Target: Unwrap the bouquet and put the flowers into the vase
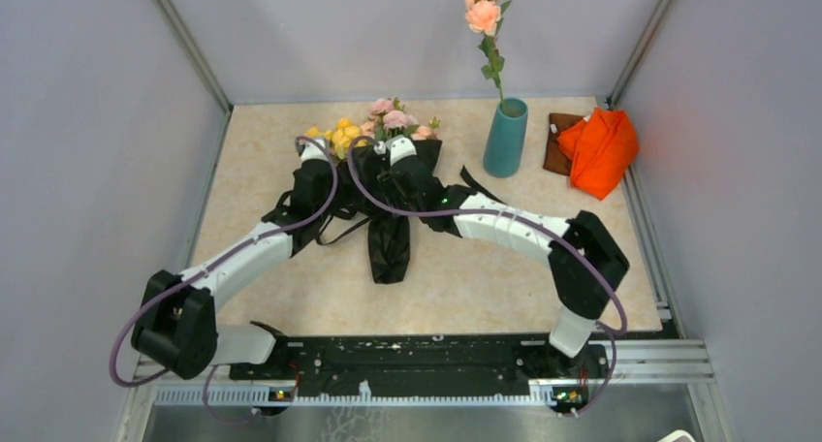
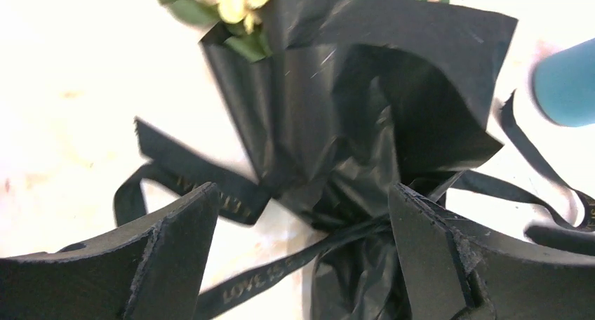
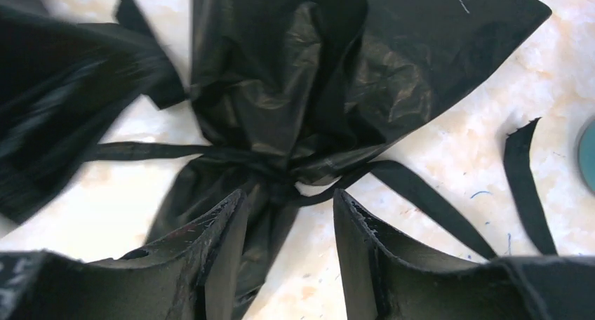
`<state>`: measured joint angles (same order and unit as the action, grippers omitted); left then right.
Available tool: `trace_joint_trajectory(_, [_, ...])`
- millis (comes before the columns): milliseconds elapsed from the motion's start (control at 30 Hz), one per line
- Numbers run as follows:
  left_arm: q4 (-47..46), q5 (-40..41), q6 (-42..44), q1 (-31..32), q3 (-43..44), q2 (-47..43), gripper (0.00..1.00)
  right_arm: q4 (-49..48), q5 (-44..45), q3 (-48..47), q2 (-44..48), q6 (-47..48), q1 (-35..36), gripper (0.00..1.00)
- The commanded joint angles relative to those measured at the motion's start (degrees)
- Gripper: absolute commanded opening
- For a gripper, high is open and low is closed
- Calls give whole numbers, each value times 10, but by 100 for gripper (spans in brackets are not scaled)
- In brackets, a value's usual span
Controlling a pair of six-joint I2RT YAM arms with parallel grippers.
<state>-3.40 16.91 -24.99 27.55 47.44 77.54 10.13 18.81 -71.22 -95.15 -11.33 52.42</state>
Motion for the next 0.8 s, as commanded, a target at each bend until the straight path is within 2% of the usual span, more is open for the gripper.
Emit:
trace_joint_trajectory(0, [32,53,-62,1,-73,-78,95,-1,-21,-66,-56,41,-22,47])
trace_joint_trajectory(100, [27,52,-88,1,-122,-135,94,-7,-38,-90,-91,56,-25,43])
trace_joint_trajectory(267, [27,71,-84,1,-155,-190,93,-22,-73,-95,-131,51,-26,26])
trace_joint_trajectory(400, [55,68,-84,1,-146,-191,94,-34,-87,-81,-156,40,-25,25])
trace_joint_trajectory(767, [38,40,-92,1,-161,-178,94,-48,-74,-67,-200,39,-26,24])
